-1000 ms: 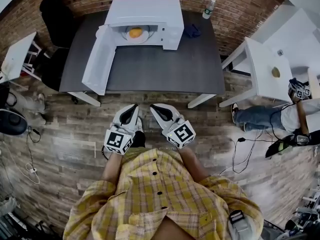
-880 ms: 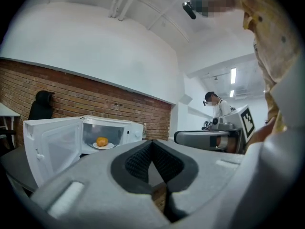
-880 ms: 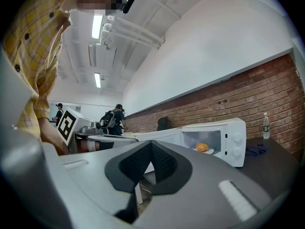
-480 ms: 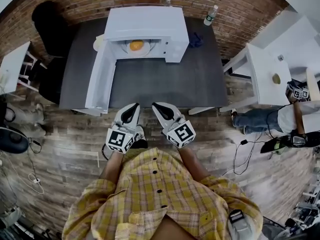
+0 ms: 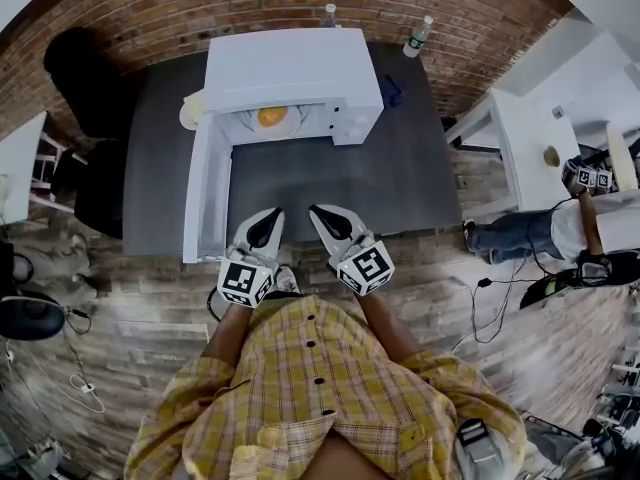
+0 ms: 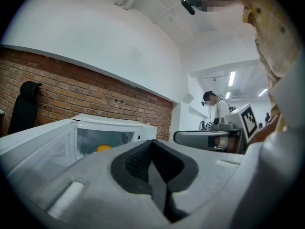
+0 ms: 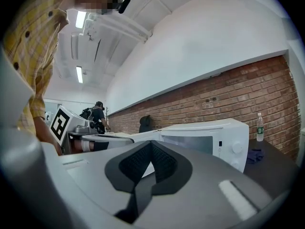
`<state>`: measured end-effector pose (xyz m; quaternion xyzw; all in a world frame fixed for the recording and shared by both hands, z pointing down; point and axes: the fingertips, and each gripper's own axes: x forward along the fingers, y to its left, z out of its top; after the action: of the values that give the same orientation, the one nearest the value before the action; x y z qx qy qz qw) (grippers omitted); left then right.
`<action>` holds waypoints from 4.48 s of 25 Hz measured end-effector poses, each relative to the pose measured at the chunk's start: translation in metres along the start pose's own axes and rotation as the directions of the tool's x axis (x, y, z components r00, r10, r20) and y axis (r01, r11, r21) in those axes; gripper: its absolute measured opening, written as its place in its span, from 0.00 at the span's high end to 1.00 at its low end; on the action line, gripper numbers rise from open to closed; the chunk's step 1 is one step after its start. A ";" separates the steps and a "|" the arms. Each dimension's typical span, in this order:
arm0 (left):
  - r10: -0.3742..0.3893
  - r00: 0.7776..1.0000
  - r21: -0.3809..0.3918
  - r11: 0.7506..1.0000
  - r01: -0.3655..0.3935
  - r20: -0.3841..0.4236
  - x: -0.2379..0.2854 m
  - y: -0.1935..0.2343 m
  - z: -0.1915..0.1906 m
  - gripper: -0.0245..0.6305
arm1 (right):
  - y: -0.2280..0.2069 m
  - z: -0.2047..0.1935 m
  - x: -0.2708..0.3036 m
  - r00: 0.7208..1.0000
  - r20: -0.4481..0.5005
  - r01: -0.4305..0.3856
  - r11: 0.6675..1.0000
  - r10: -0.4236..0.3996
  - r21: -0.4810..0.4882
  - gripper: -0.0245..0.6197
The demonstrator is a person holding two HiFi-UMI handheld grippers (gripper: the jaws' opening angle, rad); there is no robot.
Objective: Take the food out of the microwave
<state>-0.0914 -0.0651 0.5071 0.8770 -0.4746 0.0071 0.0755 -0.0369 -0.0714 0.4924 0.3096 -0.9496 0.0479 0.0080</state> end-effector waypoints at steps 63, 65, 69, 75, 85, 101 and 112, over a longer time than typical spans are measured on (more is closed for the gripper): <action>0.146 0.989 -0.960 0.281 -0.025 0.017 0.140 0.160 -0.135 0.84 | -0.082 -0.011 0.053 0.999 -0.032 -0.021 0.999 0.022 0.041 0.96; 0.150 0.988 -0.964 0.265 -0.017 0.024 0.143 0.166 -0.140 0.84 | -0.083 -0.012 0.055 0.999 -0.035 -0.024 0.999 0.026 0.043 0.96; 0.185 0.983 -0.974 0.222 -0.046 -0.004 0.147 0.175 -0.150 0.84 | -0.086 -0.013 0.058 0.999 -0.041 -0.033 0.998 0.034 0.047 0.96; 0.238 0.971 -0.991 0.133 -0.026 0.006 0.160 0.189 -0.156 0.84 | -0.085 -0.014 0.066 0.997 -0.050 -0.050 0.998 0.052 0.031 0.96; 0.303 0.953 -0.996 0.068 -0.056 -0.033 0.176 0.202 -0.166 0.84 | -0.088 -0.014 0.070 0.997 -0.059 -0.053 0.998 0.054 0.025 0.96; 0.373 0.925 -0.996 0.020 -0.083 -0.069 0.195 0.214 -0.171 0.84 | -0.100 -0.025 0.068 0.997 -0.078 -0.017 0.999 0.019 0.028 0.96; 0.431 0.899 -0.997 -0.030 -0.074 -0.079 0.199 0.224 -0.178 0.89 | -0.103 -0.028 0.065 0.995 -0.103 -0.006 1.000 0.007 0.011 0.96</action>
<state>-0.1576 -0.3265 0.7276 0.4614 -0.5010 -0.4233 0.5974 -0.0292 -0.1896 0.5317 0.3037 -0.9487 0.0690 0.0552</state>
